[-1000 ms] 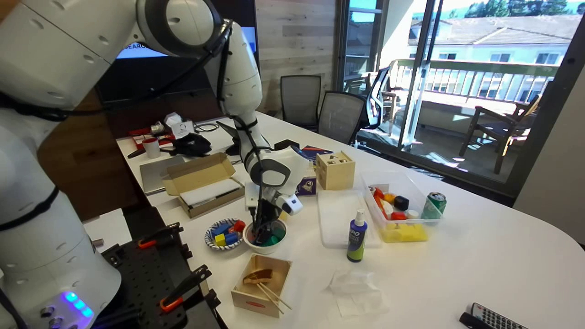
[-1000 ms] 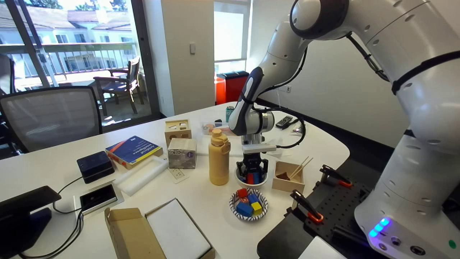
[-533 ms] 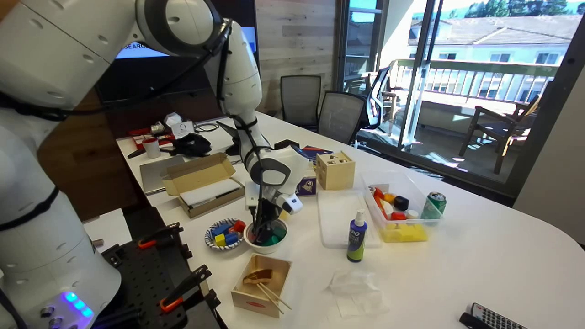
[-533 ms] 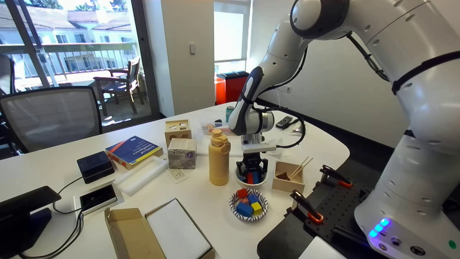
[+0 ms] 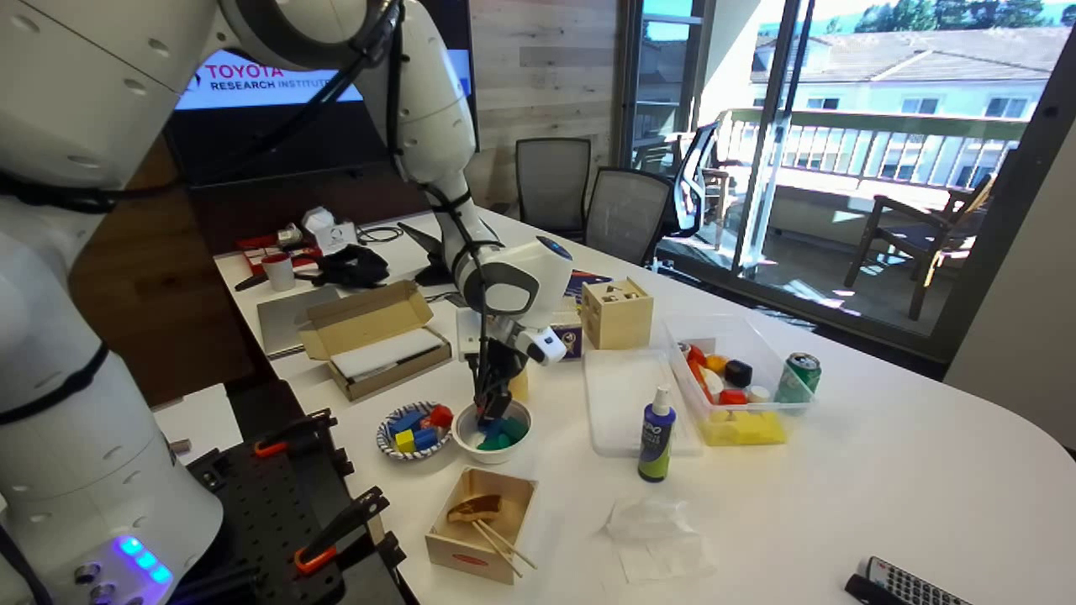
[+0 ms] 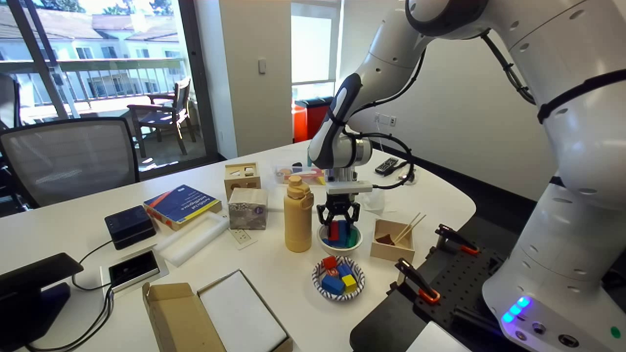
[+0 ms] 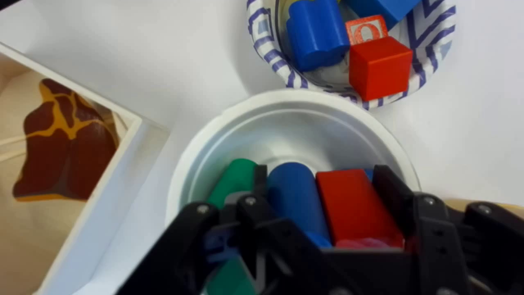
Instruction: Pick up the objects from the bowl and put them in the box
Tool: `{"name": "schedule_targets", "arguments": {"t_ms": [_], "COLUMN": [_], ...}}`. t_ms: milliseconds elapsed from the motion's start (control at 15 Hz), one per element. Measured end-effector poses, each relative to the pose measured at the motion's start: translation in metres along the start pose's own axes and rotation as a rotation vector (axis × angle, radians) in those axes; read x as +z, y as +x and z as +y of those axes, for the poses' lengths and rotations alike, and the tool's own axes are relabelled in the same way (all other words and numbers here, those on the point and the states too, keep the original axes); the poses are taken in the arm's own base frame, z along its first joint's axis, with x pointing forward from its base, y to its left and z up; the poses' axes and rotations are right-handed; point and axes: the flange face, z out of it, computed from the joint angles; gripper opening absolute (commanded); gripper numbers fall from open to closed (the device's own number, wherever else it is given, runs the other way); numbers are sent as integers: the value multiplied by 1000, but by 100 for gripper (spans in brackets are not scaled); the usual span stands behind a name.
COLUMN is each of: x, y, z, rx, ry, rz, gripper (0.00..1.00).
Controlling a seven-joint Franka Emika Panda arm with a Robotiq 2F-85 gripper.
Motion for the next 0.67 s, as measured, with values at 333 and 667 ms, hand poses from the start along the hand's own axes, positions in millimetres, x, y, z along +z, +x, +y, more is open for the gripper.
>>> {"name": "schedule_targets", "arguments": {"t_ms": [333, 667], "x": [-43, -52], "y": [-31, -82], "z": [-6, -7], "rx": [-32, -119], "ry": [14, 56], "rz": [-4, -156], "gripper": [40, 40]}}
